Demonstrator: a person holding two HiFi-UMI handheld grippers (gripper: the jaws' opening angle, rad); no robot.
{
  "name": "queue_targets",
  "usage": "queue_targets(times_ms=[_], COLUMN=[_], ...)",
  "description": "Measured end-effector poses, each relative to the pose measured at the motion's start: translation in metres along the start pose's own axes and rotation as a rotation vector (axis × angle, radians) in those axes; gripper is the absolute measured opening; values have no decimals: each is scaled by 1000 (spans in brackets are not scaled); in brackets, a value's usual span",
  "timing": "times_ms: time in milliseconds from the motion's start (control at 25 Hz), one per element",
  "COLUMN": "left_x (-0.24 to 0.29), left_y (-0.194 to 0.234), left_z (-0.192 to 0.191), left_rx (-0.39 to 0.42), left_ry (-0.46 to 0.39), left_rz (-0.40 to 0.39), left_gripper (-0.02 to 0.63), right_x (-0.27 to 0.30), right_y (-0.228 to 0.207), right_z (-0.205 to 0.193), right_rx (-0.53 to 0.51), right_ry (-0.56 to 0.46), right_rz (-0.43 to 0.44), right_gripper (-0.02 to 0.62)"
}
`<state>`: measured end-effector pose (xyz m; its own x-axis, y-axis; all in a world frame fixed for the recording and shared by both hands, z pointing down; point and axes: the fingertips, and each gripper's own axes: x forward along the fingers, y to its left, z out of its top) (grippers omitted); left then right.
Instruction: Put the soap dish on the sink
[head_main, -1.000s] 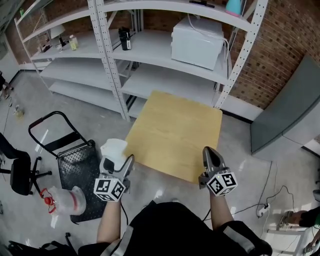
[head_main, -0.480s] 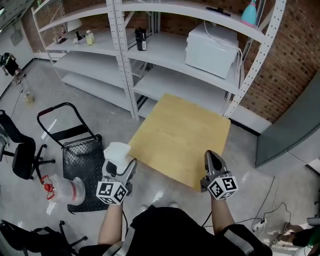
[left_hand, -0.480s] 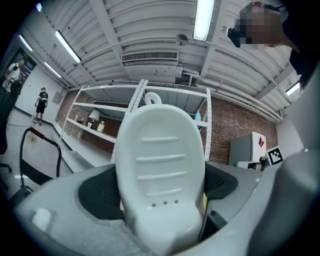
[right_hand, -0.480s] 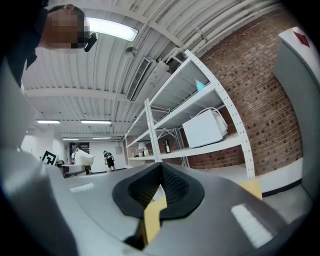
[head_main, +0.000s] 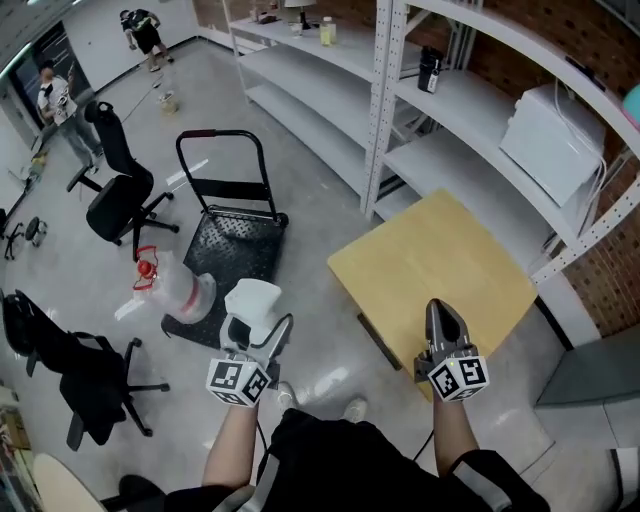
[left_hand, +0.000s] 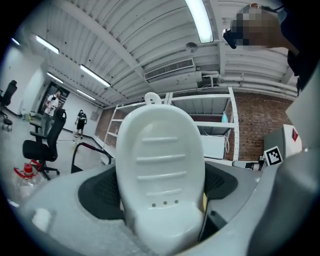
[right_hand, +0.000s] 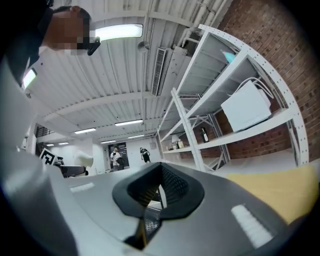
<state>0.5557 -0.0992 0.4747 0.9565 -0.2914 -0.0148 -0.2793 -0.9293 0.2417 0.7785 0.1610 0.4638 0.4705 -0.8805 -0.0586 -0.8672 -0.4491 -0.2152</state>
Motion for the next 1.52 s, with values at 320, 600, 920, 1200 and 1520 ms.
queue_targets(times_ms=[320,600,920,1200,1520], left_x=[-69,-118,-211,-292,-379], left_y=[54,89,154,207,248], left_z=[18,54,78,76,77], left_rx=[-7,14,50,44,58], left_ry=[-61,-125,-170,-189,-218], left_rz=[129,153,318,488,632], left_gripper=[460,460,460,460,460], right_x=[24,37,83,110,128], right_y=[88,164,275,360,462], right_z=[-8,0,-27,-56,-92], right_rx=[9,27,41,45,58], right_ry=[21,-18,27,78,117], right_rz=[167,241,429,591,757], right_gripper=[6,6,6,6,6])
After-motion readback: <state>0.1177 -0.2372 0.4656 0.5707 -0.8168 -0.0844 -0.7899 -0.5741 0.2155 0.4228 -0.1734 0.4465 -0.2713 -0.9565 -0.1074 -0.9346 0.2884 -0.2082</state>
